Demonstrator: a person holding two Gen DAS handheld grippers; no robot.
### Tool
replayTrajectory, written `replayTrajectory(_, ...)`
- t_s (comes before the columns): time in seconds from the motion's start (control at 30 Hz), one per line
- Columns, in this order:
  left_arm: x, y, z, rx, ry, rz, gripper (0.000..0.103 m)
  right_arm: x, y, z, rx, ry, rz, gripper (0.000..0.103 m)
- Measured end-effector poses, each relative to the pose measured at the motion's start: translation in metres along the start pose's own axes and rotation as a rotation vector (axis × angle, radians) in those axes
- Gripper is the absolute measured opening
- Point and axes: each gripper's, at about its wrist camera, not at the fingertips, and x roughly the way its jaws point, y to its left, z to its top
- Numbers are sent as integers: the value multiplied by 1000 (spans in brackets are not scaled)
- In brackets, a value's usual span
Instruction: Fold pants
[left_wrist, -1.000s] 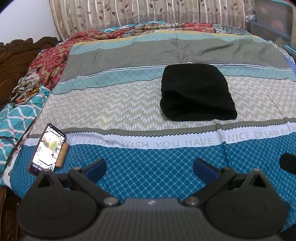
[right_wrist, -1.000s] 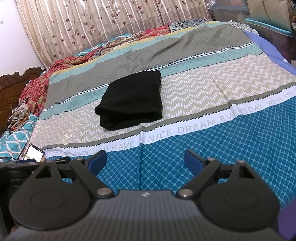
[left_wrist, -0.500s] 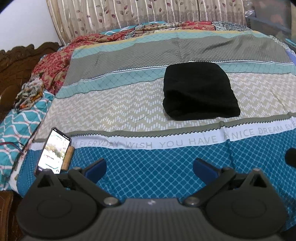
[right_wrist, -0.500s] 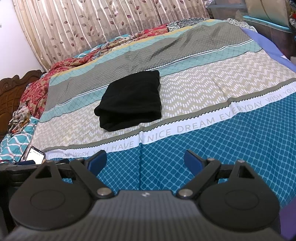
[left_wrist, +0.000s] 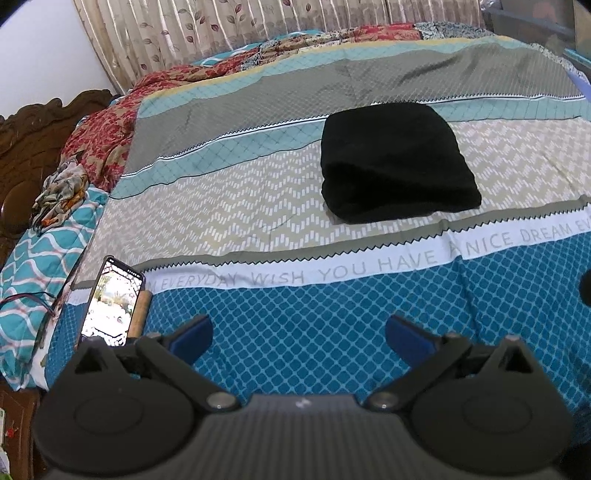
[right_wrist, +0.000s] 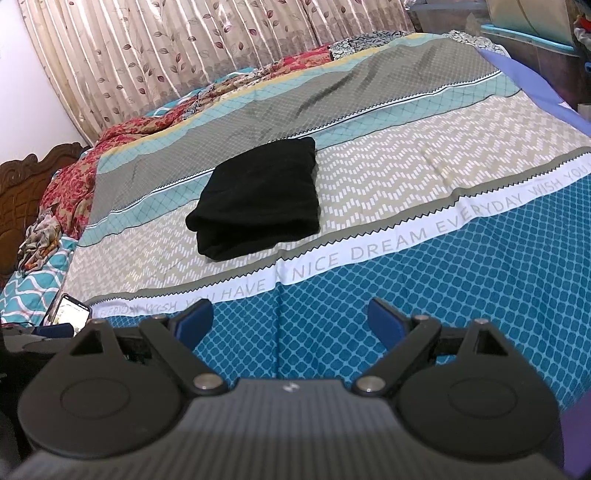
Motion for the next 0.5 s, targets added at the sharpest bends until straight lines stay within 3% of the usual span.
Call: replayTrajectory(0.5, 2, -3, -1, 20, 8, 14, 103, 1, -5, 1, 9, 4, 4, 92)
